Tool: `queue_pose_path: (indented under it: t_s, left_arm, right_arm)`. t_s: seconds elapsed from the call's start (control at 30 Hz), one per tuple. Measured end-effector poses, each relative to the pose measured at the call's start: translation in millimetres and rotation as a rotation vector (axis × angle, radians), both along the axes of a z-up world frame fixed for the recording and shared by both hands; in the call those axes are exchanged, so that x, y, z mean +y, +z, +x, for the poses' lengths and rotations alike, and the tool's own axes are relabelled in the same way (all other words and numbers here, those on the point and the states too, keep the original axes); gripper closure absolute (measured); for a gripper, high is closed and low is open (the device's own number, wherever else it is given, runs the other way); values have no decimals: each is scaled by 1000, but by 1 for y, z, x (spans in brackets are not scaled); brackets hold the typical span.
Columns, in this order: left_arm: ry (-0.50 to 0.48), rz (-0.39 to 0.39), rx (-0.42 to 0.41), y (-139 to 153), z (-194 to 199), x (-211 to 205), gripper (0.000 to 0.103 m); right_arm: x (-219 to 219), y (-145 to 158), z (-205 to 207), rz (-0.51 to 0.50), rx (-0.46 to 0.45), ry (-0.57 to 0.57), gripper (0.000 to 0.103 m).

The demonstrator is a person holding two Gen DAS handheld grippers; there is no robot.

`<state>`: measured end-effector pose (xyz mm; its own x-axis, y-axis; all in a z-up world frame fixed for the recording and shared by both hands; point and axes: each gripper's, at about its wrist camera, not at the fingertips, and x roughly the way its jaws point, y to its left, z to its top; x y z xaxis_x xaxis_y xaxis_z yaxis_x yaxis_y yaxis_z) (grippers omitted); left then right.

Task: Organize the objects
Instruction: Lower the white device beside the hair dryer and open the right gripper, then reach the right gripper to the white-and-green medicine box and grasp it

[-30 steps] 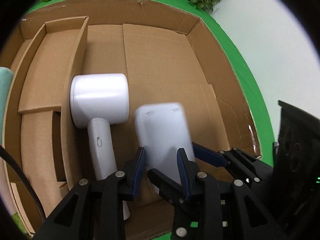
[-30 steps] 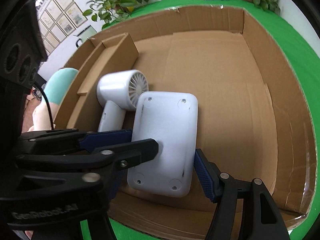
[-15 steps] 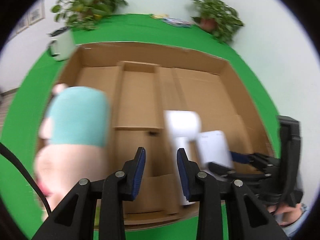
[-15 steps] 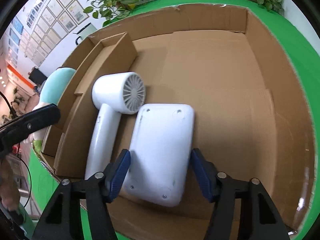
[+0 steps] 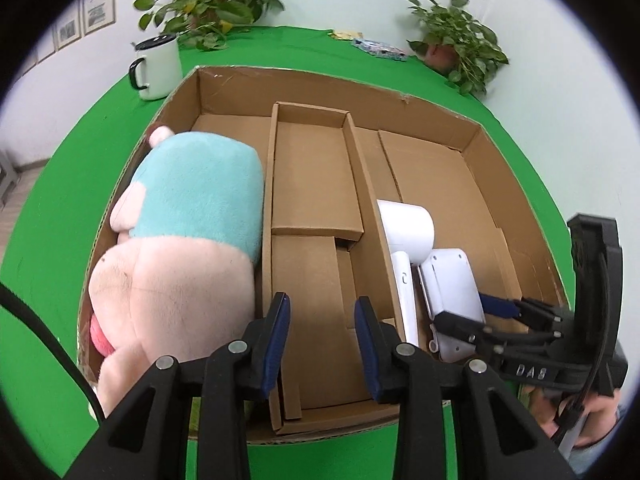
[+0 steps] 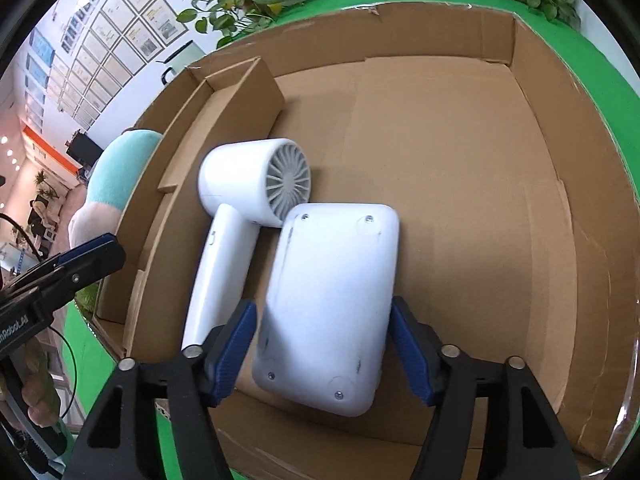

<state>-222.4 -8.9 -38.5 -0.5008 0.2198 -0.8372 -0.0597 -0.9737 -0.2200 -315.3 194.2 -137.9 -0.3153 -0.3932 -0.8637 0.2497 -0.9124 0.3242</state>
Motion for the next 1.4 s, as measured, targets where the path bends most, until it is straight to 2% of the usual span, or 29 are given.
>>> queue_pose_path:
  t_s: [0.2, 0.33, 0.43, 0.63, 0.7, 0.73, 0.77, 0.8, 0.83, 0.87, 0.9, 0.93, 1.0, 1.13, 1.27, 1.33, 1.4]
  left_arm:
    - [5, 9, -11, 0, -2, -3, 71]
    - [-6, 5, -1, 6, 0, -4, 71]
    - [-6, -36, 39, 14, 4, -2, 71]
    - [-30, -68, 102, 25, 17, 5, 71]
    - [-42, -83, 163, 35, 27, 6, 71]
    - [-46, -102, 216, 43, 35, 8, 71]
    - [-49, -122, 265, 50, 43, 10, 67]
    - [-43, -157, 350, 60, 57, 13, 53]
    - [-35, -174, 400, 65, 66, 14, 42]
    - [-12, -198, 483, 71, 83, 16, 17]
    - [19, -213, 572, 75, 101, 18, 11]
    - [36, -216, 631, 77, 115, 20, 11]
    - [32, -228, 676, 77, 135, 25, 10]
    - [31, -167, 650, 66, 156, 31, 10]
    - [18, -124, 608, 54, 167, 37, 10]
    - [-3, -120, 571, 42, 171, 43, 10]
    - [-29, -100, 524, 29, 172, 48, 10]
  right_arm:
    - [-2, -1, 2, -8, -1, 8, 29]
    - [3, 5, 8, 18, 21, -13, 15]
    - [6, 11, 14, 13, 47, -16, 10]
    - [5, 19, 21, 33, 79, -18, 10]
    - [6, 25, 27, 53, 108, -32, 9]
    - [7, 31, 34, 83, 135, -46, 6]
    - [8, 37, 40, 110, 167, -60, 1]
    - [10, 48, 54, 147, 232, -85, 1]
    - [12, 57, 69, 170, 297, -104, 1]
    - [13, 64, 80, 170, 347, -110, 1]
    - [14, 72, 97, 154, 413, -114, 1]
    - [15, 79, 115, 143, 472, -123, 1]
    - [13, 86, 142, 165, 546, -153, 1]
    - [14, 94, 186, 204, 625, -223, 1]
    - [28, 92, 224, 222, 637, -301, 1]
    - [44, 82, 234, 235, 586, -354, 1]
    - [59, 66, 240, 254, 497, -390, 1]
